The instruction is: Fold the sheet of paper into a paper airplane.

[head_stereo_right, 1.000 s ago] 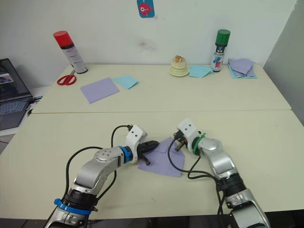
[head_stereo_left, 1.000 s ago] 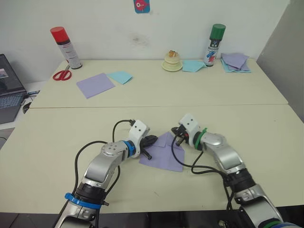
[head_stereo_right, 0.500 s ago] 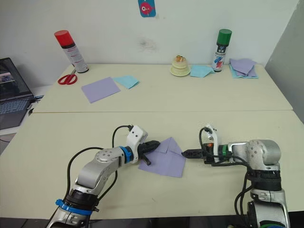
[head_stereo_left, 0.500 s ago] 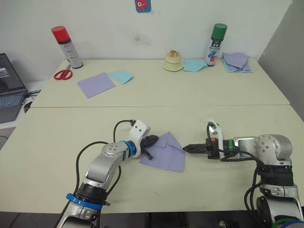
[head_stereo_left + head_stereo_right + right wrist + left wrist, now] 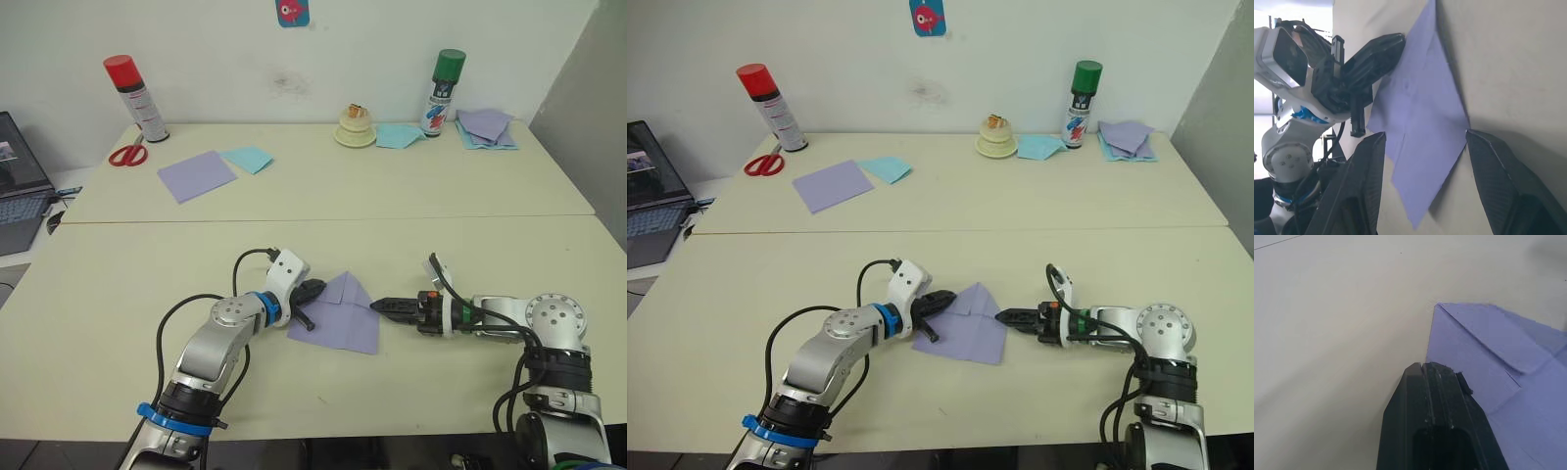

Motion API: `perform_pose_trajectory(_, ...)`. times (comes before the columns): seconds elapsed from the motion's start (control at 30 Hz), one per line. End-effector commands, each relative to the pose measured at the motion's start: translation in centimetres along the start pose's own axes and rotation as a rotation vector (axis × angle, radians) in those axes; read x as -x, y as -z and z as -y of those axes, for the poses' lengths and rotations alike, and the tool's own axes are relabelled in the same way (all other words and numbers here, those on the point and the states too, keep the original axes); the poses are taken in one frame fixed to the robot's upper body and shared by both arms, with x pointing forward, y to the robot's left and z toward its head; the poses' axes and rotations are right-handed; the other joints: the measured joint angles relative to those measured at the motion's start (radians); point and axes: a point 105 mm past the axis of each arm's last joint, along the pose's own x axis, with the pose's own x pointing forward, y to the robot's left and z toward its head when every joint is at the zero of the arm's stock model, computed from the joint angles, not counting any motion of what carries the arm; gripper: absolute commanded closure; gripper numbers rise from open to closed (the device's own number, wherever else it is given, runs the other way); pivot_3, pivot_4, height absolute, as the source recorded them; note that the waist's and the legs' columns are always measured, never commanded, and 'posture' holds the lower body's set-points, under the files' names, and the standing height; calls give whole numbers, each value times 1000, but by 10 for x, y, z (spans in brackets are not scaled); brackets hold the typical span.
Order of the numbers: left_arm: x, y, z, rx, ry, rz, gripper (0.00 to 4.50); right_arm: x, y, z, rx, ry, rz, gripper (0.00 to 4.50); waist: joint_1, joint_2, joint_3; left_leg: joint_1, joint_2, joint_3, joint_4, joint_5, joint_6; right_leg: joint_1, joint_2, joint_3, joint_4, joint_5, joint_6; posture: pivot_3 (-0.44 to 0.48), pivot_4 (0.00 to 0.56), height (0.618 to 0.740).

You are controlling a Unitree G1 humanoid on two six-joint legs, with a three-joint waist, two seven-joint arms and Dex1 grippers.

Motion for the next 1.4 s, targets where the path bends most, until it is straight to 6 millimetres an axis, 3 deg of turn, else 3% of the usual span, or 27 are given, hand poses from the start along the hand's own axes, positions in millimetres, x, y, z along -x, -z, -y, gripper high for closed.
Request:
perform_pose_trajectory(0.03, -4, 19, 14, 20, 51, -72, 4500, -7, -3, -1, -35, 0, 16, 1824, -1, 0, 0, 0, 0, 0, 0, 0, 0, 0, 0, 0, 0, 0, 0, 0, 150, 740)
perform_pose_trajectory(0.4, -3, 20, 13, 13, 50, -77, 4500, -4, -8, -2, -18, 31, 31, 1824, -9, 0, 0, 0, 0, 0, 0, 0, 0, 0, 1, 0, 0, 0, 0, 0, 150, 740)
perform_pose_trajectory(0.63, -3, 20, 12, 15, 49, -75, 4500, -11, -38, -12, 106, 76, 83, 1824, -12, 1, 0, 0, -1, 0, 0, 0, 1, 0, 1, 0, 0, 0, 0, 0, 150, 740)
perform_pose_trajectory(0.77, -3, 19, 12, 15, 48, -75, 4500, -21, -43, -14, 159, 76, 67, 1824, -12, 1, 0, 0, -1, 0, -1, 0, 1, 0, 1, -1, 0, 0, 0, 0, 150, 740)
perform_pose_trajectory(1.03, -1, 20, 9, 16, 36, -78, 4500, -30, -24, -15, 150, 33, -38, 1824, -12, 1, 0, 0, -1, 0, -1, 0, 1, 0, 0, 0, -1, 0, 0, 0, 150, 740)
perform_pose_trajectory(1.2, 0, 20, 9, 19, 31, -79, 4500, -23, -14, -24, 122, -40, -78, 1824, -12, 1, 0, -1, -1, 0, -1, 0, 1, -1, 0, 0, -1, 0, 0, 0, 150, 740)
perform_pose_trajectory(1.4, -1, 20, 9, 19, 31, -78, 4500, -15, -11, -14, 69, -25, -26, 1824, -11, 1, 0, -1, -1, 0, -2, 0, 1, -1, 0, 0, -2, 0, 0, 0, 150, 740)
